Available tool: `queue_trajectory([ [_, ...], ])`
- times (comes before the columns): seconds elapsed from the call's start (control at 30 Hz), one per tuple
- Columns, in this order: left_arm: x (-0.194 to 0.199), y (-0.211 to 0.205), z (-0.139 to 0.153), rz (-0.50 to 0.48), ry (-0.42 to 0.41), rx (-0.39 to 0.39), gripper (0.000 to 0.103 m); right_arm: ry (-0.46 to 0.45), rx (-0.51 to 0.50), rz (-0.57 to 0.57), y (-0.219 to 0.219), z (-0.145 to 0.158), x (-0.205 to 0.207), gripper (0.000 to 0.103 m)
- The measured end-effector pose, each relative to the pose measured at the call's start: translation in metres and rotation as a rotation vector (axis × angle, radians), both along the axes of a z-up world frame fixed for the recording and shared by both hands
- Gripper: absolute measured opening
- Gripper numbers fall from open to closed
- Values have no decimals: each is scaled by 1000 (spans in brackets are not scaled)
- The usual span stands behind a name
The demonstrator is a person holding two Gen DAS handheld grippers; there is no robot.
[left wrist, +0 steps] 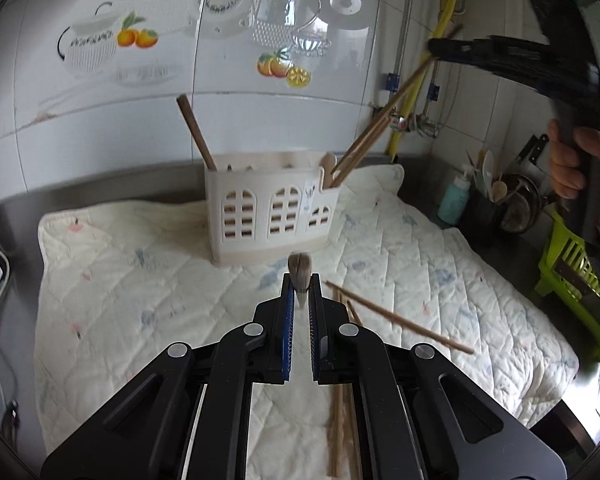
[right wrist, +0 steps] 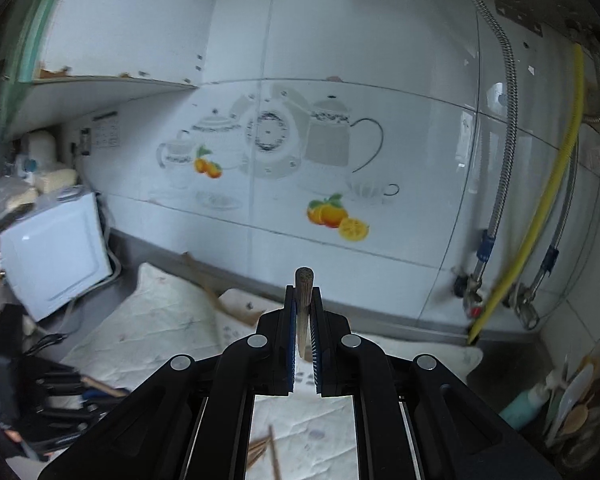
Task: Organize utensils
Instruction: 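Drop the right tool's chopstick into the holder while the left tool lifts its chopstick upright, then lower the chopstick into the holder and open the left tool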
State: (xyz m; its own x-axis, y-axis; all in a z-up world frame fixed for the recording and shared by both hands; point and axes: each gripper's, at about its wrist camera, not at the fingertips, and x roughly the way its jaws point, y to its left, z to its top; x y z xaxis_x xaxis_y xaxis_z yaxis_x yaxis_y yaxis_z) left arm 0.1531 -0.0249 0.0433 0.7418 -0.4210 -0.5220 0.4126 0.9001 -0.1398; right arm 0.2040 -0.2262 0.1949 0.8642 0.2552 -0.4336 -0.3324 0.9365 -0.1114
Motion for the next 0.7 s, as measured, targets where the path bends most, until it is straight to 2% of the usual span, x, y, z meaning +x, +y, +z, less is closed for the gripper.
queue_trajectory([
  [0.27, 19, 3, 23, -2, -24, 3, 5, 142, -55, -55, 11, -31, 68, 6],
  [0.4, 29, 0, 37, 1, -48, 9, 5, 176, -66, -66, 14, -43, 84, 7],
  [0.5, 37, -2, 52, 7, -73, 9, 5, 169, -65, -72, 13, -46, 87, 23],
  [0.7, 52, -3, 83, 35, -130, -1, 5, 107, -33, -68, 1, -36, 63, 33],
])
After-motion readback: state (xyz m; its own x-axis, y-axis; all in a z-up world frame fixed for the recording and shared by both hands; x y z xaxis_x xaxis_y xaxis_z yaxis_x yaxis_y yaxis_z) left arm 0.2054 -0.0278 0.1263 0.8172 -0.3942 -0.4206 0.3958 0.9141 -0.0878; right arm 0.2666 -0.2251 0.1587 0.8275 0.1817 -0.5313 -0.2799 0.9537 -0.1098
